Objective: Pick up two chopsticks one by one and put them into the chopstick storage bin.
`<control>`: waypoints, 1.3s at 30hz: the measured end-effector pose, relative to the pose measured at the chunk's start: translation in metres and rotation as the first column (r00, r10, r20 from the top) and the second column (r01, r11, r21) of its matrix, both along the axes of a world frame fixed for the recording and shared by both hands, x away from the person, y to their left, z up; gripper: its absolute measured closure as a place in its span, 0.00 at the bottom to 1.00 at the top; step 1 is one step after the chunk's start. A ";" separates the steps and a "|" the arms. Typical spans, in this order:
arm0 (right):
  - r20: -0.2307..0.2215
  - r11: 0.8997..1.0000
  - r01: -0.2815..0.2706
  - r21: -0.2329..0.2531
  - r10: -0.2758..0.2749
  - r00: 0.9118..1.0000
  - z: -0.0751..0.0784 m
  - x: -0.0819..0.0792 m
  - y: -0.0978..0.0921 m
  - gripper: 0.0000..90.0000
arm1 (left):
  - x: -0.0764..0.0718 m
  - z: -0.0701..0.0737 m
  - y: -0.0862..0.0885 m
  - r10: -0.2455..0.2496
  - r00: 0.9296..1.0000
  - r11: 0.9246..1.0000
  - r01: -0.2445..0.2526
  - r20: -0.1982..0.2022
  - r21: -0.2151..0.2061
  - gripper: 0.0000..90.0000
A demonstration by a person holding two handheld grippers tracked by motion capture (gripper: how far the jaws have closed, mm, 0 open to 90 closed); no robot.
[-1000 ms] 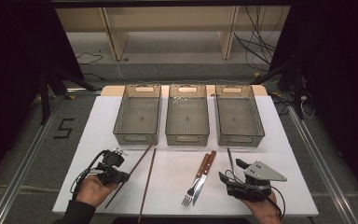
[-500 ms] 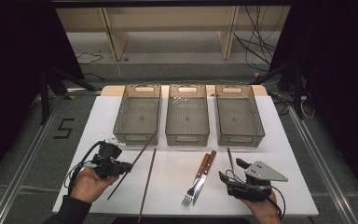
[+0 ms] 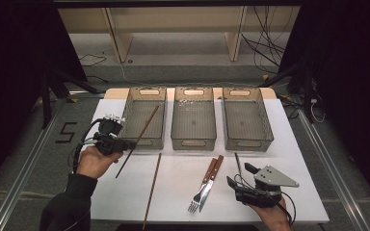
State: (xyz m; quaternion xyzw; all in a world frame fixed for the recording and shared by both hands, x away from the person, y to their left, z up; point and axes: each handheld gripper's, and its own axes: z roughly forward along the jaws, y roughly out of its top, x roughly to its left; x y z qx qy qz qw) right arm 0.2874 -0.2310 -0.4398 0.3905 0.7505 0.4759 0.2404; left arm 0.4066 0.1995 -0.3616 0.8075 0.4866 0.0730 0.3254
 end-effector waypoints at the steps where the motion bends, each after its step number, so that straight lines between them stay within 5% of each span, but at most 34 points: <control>1: 0.000 1.000 -0.001 0.001 0.001 1.000 0.000 0.000 0.000 0.27 | 0.000 0.000 0.000 0.000 1.000 1.000 0.000 0.000 0.000 0.95; 17: 0.003 1.000 -0.011 0.013 0.011 1.000 0.001 0.000 0.000 0.26 | 0.066 0.016 -0.006 0.045 0.997 0.998 -0.043 0.068 -0.035 0.95; 31: 0.007 1.000 -0.019 0.021 0.019 1.000 0.001 -0.001 -0.001 0.24 | 0.109 0.021 -0.010 0.076 0.993 0.997 -0.076 0.086 -0.002 0.95; 39: 0.006 1.000 -0.022 0.021 0.022 1.000 0.001 -0.001 -0.002 0.24 | 0.133 0.008 -0.005 0.082 0.993 0.995 -0.086 0.089 0.041 0.95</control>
